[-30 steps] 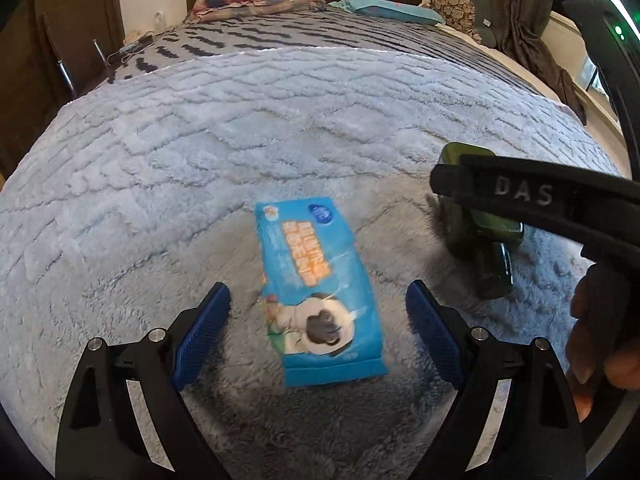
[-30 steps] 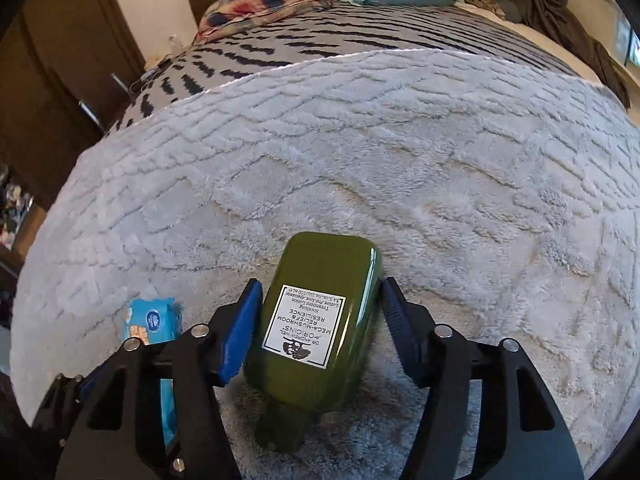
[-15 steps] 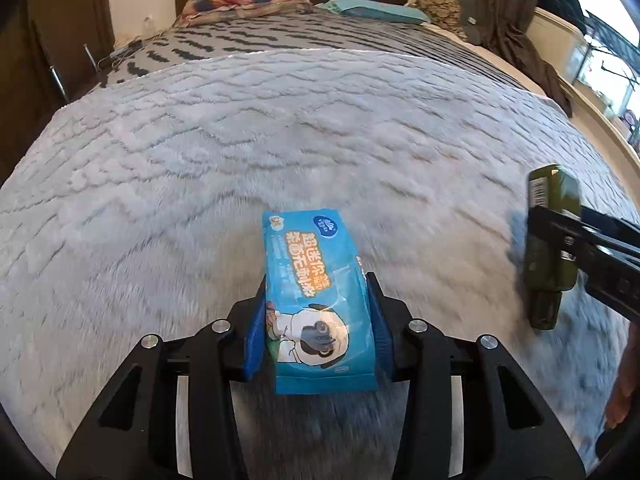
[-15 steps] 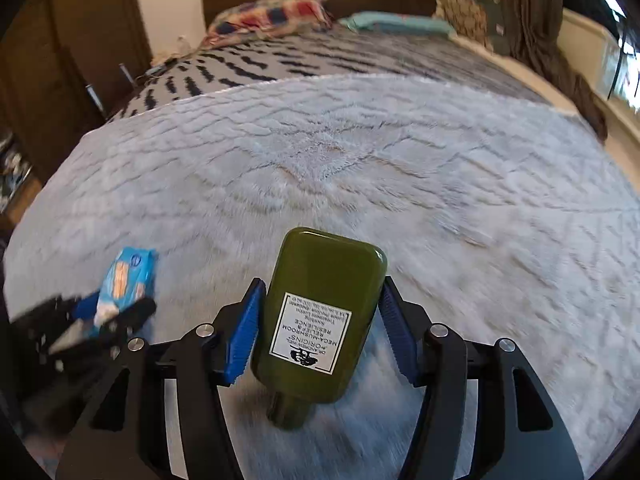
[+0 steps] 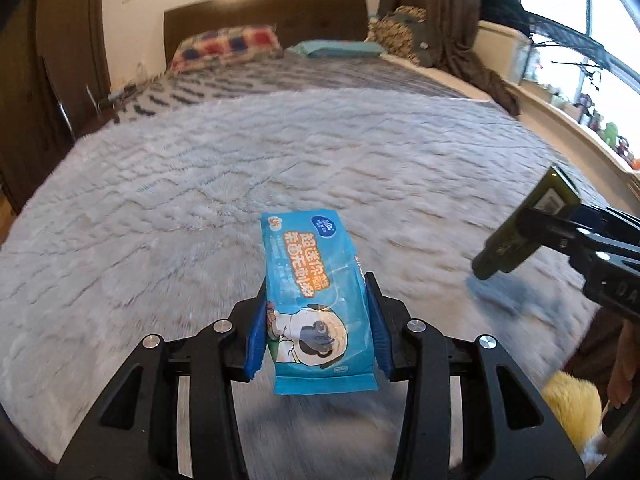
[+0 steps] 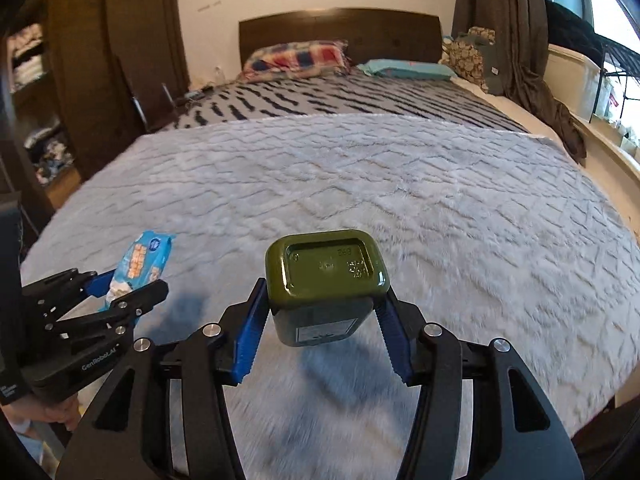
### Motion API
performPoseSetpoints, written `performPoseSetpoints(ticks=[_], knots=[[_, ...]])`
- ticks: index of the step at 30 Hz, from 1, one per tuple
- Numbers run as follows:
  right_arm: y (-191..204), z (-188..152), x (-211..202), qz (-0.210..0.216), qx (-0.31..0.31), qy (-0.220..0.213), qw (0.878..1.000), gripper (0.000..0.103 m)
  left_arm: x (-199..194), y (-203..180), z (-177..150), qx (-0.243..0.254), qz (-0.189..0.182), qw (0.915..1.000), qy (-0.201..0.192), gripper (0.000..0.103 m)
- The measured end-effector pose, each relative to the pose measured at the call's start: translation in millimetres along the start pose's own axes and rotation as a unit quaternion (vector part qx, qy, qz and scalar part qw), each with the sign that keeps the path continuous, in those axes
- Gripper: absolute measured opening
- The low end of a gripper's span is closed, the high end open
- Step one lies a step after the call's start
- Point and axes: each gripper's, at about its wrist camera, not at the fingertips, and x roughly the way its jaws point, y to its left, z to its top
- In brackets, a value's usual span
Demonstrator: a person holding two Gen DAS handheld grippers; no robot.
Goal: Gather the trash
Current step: 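Lower the wipes pack and green bottle into the bin and open both tools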
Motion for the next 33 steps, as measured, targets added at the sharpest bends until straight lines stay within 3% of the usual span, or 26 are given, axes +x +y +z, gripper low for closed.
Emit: performPoseSetpoints(ticks=[7,12,21,33], knots=[[-5.3,-36.5,-58.6,0.012,0.000,-0.020,1.000,0.054,-67.2,-25.3,-33.0,0.016,-0.012,0.9994,-0.028,0.041],[-12.1,-75.5,-85.5,0.000,0.002,-0.024,1.000,0.054,-90.6,-35.3,-75.6,0.008,-0.027,0.9995,-0.017,0.041],[-16.7,-150.3,-91.1,0.005,0.033,0.012,0.999,0.054,-75.0,-43.2,-157.1,-0.011,-0.053,0.9970,0.056,0.041],[5.5,-219.7,-30.1,0.031,0.026,0.122,0.992,0.054,-19.9,-50.0,-226.0,-0.017,-0.064,0.9845,0.163,0.041]])
